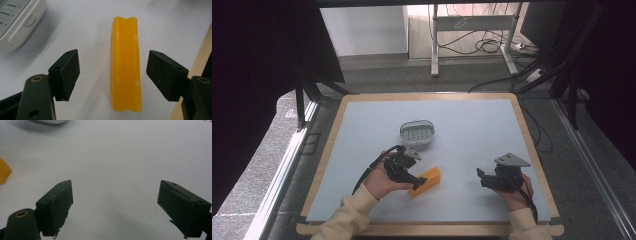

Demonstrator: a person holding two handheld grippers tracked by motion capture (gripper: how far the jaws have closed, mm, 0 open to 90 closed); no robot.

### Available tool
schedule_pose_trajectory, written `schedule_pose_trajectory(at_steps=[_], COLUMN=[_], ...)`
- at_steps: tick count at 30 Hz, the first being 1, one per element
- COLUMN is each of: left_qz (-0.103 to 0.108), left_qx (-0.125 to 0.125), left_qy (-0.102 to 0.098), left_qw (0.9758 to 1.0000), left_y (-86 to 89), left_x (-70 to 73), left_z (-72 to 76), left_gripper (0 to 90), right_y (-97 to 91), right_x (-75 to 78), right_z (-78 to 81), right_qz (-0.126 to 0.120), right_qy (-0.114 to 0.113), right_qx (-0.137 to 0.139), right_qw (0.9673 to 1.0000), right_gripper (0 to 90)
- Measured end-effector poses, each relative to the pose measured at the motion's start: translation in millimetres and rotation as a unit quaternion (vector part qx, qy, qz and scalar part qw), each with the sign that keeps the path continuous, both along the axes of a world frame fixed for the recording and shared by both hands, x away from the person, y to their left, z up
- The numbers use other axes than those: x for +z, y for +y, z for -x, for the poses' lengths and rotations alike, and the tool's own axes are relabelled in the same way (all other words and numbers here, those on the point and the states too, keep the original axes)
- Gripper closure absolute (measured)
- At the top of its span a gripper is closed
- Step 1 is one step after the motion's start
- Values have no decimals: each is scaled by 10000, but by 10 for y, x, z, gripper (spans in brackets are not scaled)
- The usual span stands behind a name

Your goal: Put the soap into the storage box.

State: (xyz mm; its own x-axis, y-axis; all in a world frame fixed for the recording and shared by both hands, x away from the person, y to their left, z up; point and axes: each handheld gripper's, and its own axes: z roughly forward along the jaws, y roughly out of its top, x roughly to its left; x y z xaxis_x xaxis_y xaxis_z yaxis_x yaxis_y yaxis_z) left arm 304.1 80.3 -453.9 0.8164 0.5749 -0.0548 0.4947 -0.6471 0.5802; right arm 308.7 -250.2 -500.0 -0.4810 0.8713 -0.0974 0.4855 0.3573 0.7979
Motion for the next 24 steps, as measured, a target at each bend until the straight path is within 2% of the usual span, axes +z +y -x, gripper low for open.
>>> schedule_pose_trajectory(at_steps=[18, 24], left_qz=[-234, -414], left_qx=[-72, -109], left_qy=[186, 272], left_qw=[9995, 9987], left_y=[-228, -314], left_x=[-174, -238], left_z=[-76, -111], left_gripper=[272, 323], right_y=[-3, -8], right_x=[-5, -9], right_z=[-3, -7], right_qz=[10, 41], right_qy=[16, 40], right_qx=[-32, -73], right_qw=[10000, 10000], right_gripper=[133, 133])
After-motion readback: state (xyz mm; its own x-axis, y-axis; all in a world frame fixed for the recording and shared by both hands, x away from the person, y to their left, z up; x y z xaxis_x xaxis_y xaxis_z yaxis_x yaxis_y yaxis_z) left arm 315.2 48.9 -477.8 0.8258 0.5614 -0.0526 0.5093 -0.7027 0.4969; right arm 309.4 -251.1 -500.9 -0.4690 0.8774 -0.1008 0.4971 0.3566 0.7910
